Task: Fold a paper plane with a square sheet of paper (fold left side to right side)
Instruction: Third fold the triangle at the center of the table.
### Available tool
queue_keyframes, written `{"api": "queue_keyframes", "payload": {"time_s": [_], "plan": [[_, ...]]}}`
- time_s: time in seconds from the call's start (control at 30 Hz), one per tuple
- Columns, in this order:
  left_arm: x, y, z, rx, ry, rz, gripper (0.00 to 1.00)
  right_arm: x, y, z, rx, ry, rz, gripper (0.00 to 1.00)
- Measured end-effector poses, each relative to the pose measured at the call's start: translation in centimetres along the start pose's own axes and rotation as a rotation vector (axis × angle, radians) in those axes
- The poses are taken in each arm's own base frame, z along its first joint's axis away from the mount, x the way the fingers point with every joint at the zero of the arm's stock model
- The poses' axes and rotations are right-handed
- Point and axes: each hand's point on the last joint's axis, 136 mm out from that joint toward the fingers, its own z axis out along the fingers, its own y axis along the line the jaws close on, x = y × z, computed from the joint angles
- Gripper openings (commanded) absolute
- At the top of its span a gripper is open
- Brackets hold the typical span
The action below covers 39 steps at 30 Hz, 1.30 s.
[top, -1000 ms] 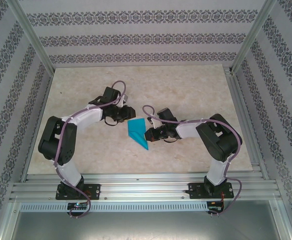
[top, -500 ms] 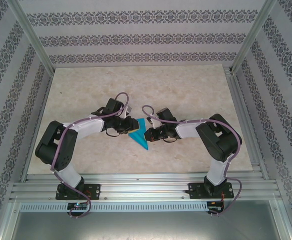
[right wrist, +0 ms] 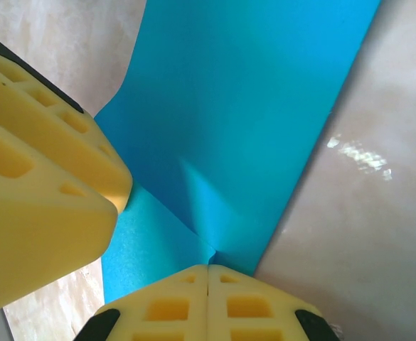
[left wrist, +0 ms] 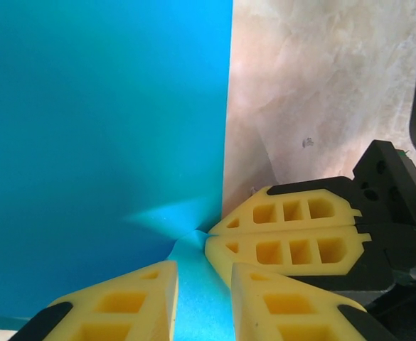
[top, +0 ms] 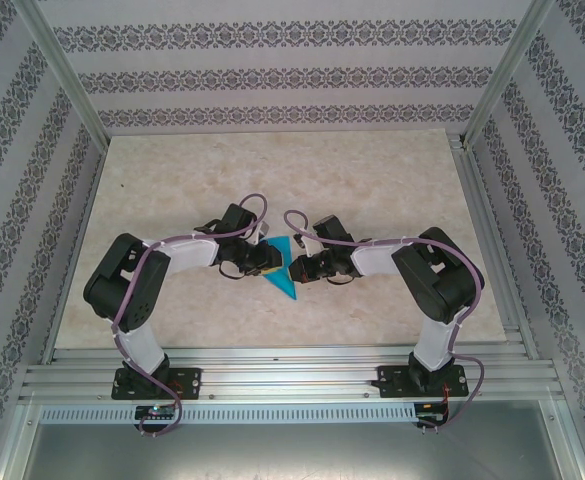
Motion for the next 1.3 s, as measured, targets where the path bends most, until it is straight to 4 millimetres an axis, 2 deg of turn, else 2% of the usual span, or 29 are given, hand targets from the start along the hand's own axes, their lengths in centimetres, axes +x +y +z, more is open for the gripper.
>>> {"api": "queue_keyframes", "payload": {"time_s": [0.23,0.5,0.67,0.83,1.13,1.3], "plan": [[0.5,1.3,0.6,-0.022,0.012,-0.016,0.27,-0.1,0.0,0.0,-0.001,-0.002,0.000,0.09],[0.6,1.6,0.9,-0.025,0.013,-0.019,0.28,-0.3,0.2,-0.3,-0.001,-0.007,0.005,0.19],[0.5,1.6,0.9,-0.029,0.007,-0.018,0.28,-1.3,0.2,-1.3,0.018,-0.043,0.006,0.27],[0.4,1.7,0.9,-0.034,0.000,-0.023,0.28,-2.0,1.0,-2.5,0.011,-0.081,-0.002,0.32],[0.2,1.7,0.9,-0.034,-0.009,-0.030,0.28,0.5,1.9,-4.1,0.007,-0.082,0.016,0.28],[0.1,1.6,0.9,-0.034,-0.013,-0.032,0.28,2.1,3.8,-3.7,-0.032,-0.071,0.028,0.34]]}}
